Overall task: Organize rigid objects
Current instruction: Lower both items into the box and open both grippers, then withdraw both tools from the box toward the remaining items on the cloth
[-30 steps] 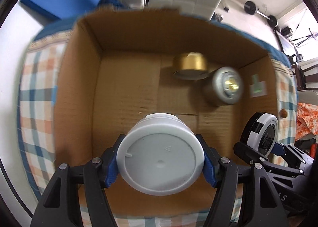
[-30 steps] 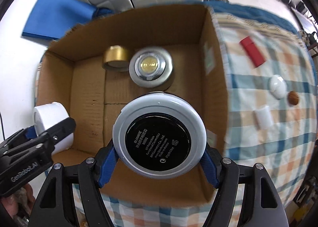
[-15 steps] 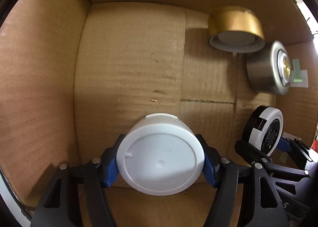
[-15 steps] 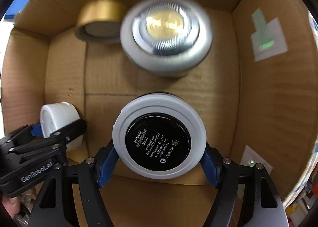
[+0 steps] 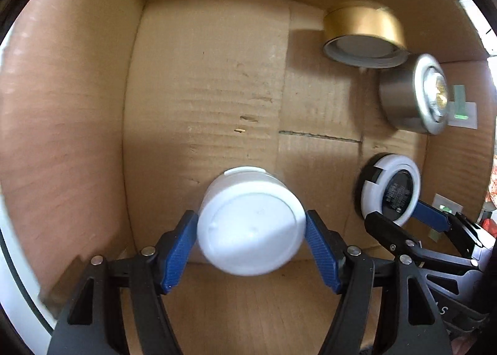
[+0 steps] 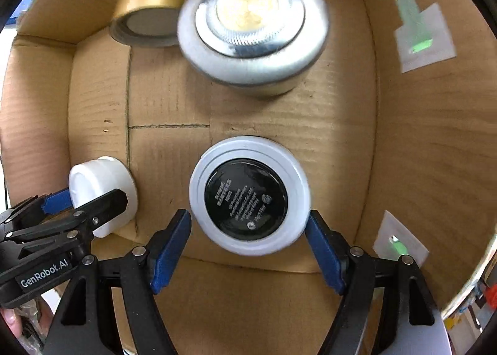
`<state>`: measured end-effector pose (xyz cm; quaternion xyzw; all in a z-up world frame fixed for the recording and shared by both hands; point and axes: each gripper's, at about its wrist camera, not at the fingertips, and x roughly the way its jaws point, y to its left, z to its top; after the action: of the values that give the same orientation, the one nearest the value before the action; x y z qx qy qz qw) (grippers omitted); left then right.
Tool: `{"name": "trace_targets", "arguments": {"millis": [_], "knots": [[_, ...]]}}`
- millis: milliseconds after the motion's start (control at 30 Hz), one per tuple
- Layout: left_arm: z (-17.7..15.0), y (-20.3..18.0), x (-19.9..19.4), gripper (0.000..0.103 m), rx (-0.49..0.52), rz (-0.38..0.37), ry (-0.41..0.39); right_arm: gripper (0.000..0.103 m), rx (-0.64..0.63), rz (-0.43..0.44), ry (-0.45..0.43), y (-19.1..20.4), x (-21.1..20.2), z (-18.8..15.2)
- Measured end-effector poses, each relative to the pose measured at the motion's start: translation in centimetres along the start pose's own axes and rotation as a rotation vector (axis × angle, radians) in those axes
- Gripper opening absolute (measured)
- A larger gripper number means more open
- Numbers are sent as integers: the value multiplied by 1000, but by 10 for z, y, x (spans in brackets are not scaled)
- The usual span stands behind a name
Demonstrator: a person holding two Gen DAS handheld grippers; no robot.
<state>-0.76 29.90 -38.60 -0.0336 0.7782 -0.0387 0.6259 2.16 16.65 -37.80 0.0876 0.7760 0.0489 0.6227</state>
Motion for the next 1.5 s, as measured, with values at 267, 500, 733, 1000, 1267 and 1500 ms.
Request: {"name": "trace_targets", "arguments": {"millis": [267, 500, 733, 1000, 1267, 1500], "knots": [[-22, -9, -55, 69, 7, 1, -107, 83, -29, -11, -68, 2, -40, -16], [-52, -18, -98, 72, 21, 12, -205, 83, -62, -39, -131, 18, -70, -46], [-66, -23, -115, 72, 2, 13, -251, 91, -73, -38, -213, 25, -120, -82], [-91, -24, -146, 99, -23, 32, -353, 103, -78, -33, -303, 15, -163, -111], [-108, -29, -168, 101, -27, 19, -429, 103, -85, -5, -334, 10, -187, -130], [-112, -45, -176, 101, -42, 8, -455, 103, -82, 45, -341, -8, -196, -137]]}}
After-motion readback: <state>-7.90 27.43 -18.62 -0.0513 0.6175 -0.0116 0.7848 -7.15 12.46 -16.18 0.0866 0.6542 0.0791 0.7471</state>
